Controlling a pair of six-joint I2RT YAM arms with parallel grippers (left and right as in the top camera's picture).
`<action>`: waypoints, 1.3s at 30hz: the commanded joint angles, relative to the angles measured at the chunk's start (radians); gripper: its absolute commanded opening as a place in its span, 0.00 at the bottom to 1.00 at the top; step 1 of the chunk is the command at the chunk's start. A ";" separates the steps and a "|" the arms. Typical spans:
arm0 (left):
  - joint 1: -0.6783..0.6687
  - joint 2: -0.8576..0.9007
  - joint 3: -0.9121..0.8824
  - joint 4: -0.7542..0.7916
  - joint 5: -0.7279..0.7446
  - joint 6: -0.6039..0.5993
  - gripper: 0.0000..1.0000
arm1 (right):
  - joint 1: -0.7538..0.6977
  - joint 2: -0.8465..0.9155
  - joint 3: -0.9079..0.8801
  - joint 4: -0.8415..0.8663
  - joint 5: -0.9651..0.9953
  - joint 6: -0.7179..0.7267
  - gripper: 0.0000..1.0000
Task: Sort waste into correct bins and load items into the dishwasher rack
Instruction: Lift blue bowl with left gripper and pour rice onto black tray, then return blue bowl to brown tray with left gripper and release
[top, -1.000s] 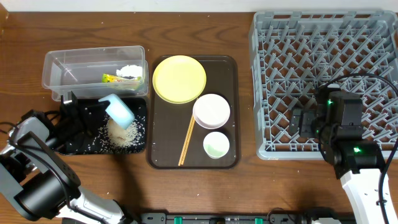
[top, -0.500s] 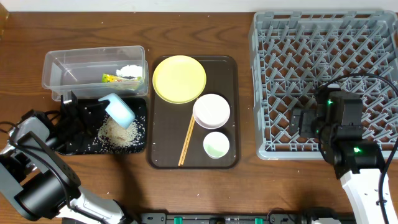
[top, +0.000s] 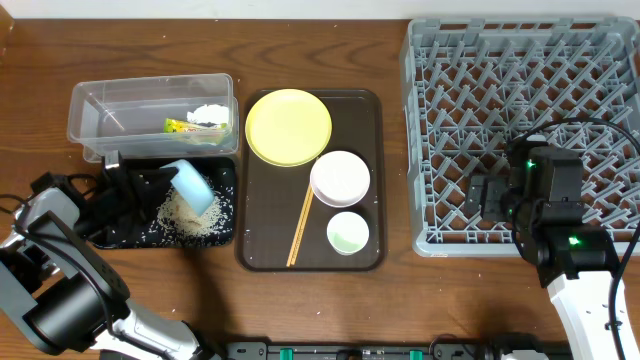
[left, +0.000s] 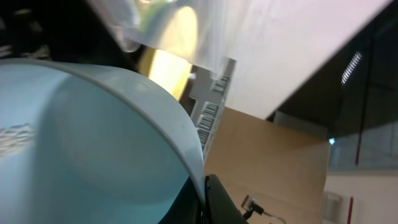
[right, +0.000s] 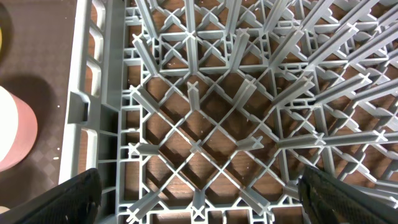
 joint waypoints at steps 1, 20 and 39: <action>0.004 -0.001 -0.002 0.009 0.060 -0.014 0.06 | 0.007 -0.004 0.018 -0.001 0.000 0.005 0.99; 0.000 -0.006 0.002 0.039 0.086 0.075 0.08 | 0.007 -0.004 0.018 -0.001 -0.001 0.005 0.99; -0.299 -0.300 0.006 0.008 -0.113 0.124 0.06 | 0.007 -0.004 0.018 0.000 0.000 0.005 0.99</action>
